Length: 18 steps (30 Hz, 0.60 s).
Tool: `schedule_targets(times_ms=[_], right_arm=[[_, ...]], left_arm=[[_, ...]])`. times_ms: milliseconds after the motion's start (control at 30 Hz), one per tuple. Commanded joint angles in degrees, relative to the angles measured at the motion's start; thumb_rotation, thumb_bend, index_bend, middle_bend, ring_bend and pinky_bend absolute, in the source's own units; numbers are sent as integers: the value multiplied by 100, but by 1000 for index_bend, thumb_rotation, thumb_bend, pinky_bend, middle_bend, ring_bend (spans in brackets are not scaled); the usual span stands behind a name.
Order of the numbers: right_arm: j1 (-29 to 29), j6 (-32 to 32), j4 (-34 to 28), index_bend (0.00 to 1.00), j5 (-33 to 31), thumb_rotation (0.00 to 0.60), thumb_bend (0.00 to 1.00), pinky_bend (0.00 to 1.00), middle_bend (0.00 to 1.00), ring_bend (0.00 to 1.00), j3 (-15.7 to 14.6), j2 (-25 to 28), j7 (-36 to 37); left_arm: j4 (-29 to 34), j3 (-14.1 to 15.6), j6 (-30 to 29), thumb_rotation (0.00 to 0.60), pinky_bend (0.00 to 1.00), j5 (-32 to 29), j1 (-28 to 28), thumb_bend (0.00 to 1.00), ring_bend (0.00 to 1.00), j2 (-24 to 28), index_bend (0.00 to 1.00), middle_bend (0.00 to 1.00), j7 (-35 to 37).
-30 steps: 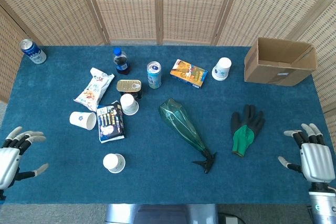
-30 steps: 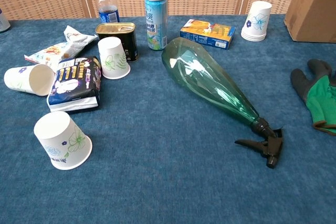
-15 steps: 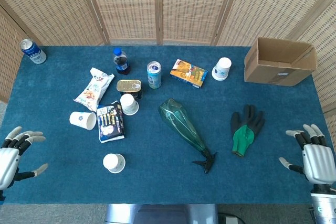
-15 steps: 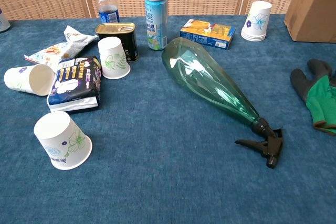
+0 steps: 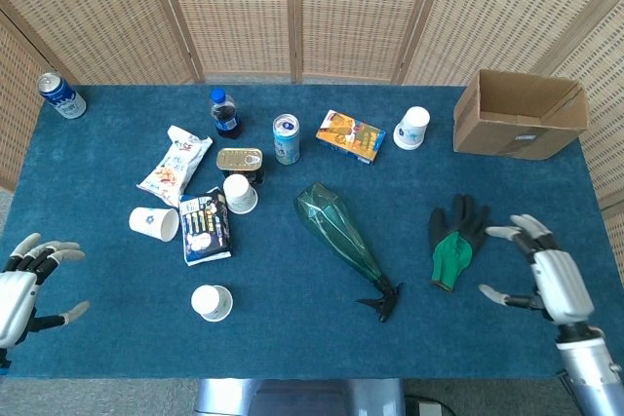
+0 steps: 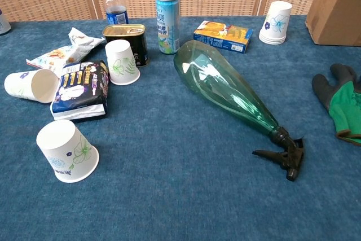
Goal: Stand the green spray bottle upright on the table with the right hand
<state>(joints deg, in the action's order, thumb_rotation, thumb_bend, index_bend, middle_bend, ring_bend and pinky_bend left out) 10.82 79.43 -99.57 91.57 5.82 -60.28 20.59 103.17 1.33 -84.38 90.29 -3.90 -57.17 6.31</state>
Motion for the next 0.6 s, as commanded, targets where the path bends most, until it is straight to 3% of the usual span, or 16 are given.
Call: schedule_targets(times_ms=[33,200,333,600], right_arm=[[425,-375,-169,257,266,600,142,126,312,121,96,53,513],[915,-741,-308,257,467,600,143,126,312,121,214,-14,1005],[1627,-1396,-494,255,723,600,144,125,312,121,296,-155,1654],[2424,-2101,-594,254,859,600,146,122,312,121,297,-574,1814]], left_arm=[[29,-9,32,597,50,-38,-14,183,217,11,308,281,-45],[61,-26,77,598,51,-112,-28,183,216,13,309,281,-91],[60,-42,163,597,50,-258,-39,183,216,3,308,281,-151],[63,-98,298,597,50,-395,-112,184,216,-26,307,281,-234]])
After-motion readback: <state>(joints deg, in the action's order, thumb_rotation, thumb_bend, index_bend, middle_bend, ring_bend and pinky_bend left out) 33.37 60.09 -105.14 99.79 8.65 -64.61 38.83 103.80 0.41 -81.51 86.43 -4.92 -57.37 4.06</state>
